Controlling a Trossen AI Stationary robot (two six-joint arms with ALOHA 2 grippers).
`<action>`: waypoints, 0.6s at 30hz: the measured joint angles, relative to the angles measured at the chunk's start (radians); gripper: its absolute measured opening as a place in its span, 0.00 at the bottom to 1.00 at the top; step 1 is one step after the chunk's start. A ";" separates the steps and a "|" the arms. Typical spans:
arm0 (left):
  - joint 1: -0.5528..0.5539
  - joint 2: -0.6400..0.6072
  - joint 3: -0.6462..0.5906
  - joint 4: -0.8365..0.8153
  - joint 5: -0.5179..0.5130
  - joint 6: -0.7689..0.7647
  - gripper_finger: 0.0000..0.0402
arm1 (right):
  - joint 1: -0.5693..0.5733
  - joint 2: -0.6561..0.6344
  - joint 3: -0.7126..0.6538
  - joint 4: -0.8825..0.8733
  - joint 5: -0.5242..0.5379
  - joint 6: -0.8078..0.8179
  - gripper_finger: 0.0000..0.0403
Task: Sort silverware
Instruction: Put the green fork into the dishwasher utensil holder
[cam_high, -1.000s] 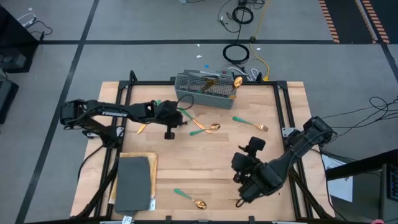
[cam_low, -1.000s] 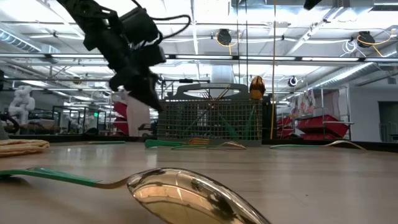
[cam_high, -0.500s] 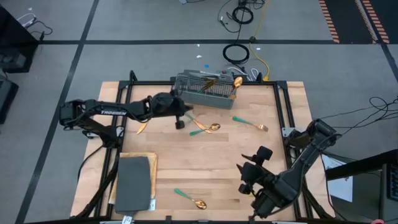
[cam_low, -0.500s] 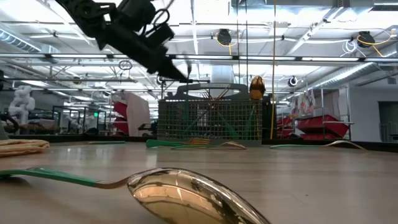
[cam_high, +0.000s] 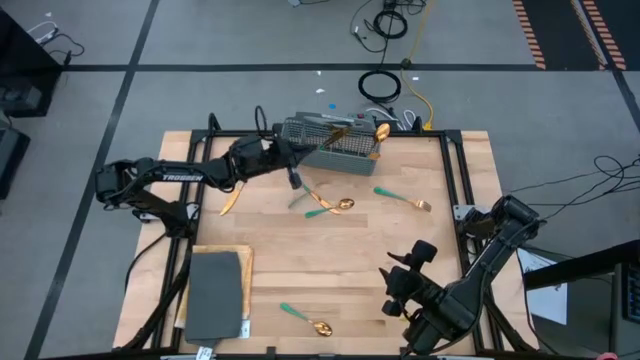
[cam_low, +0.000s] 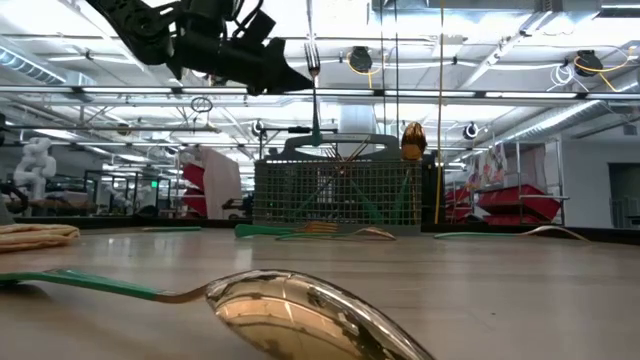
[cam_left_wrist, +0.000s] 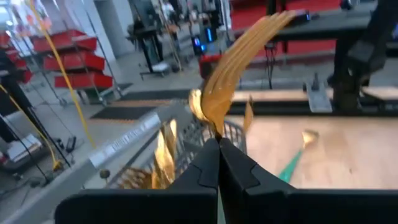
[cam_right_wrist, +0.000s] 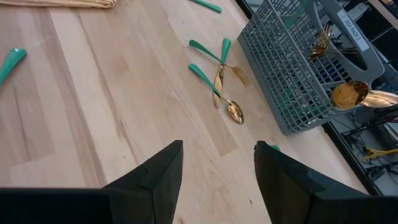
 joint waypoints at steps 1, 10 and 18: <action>0.007 0.000 0.000 0.017 0.003 0.000 0.00 | 0.000 0.000 0.000 0.000 0.000 0.006 0.46; 0.042 0.000 0.002 0.133 0.044 -0.027 0.00 | 0.000 0.000 0.000 0.000 0.001 0.012 0.46; 0.034 -0.001 0.009 -0.049 0.122 -0.029 0.00 | 0.002 0.000 0.000 0.000 -0.007 0.031 0.46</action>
